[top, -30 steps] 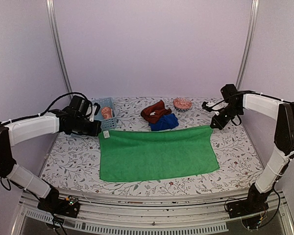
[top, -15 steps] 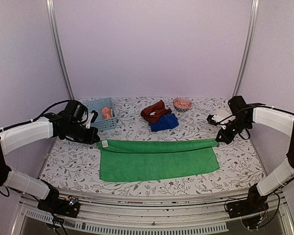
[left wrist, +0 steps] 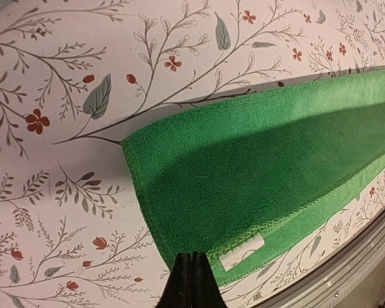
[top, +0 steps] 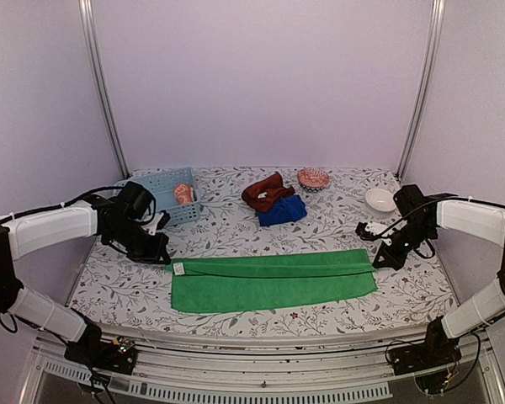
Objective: Roll the towels
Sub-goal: Fold the towel at the center of the board.
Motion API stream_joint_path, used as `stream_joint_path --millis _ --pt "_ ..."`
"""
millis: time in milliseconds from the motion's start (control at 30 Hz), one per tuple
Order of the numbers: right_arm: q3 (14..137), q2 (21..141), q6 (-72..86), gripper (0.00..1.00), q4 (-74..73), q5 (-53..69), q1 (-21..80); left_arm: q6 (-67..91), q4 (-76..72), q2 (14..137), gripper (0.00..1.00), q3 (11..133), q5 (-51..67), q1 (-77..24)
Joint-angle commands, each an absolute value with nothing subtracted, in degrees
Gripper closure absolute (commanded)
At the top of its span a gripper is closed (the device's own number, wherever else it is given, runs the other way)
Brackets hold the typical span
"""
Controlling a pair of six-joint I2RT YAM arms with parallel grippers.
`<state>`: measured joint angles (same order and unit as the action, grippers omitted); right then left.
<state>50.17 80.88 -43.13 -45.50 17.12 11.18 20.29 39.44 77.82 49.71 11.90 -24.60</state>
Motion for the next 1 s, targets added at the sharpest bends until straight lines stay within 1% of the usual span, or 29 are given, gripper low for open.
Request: stream_joint_path --millis 0,467,667,967 --pt "48.3 79.5 -46.4 0.97 -46.7 17.4 10.9 20.9 42.1 77.3 1.00 49.4 14.5 -25.5" --pt "46.2 82.0 -48.5 0.97 -46.6 15.6 11.1 21.3 42.5 80.5 1.00 45.1 15.2 -26.8" --pt "46.2 83.2 -48.7 0.97 -46.1 14.5 11.2 20.5 41.6 81.7 1.00 46.3 16.4 -29.1" --pt "46.9 83.2 -50.7 0.97 -47.6 12.3 11.2 20.7 43.5 82.1 1.00 47.1 17.1 -29.7"
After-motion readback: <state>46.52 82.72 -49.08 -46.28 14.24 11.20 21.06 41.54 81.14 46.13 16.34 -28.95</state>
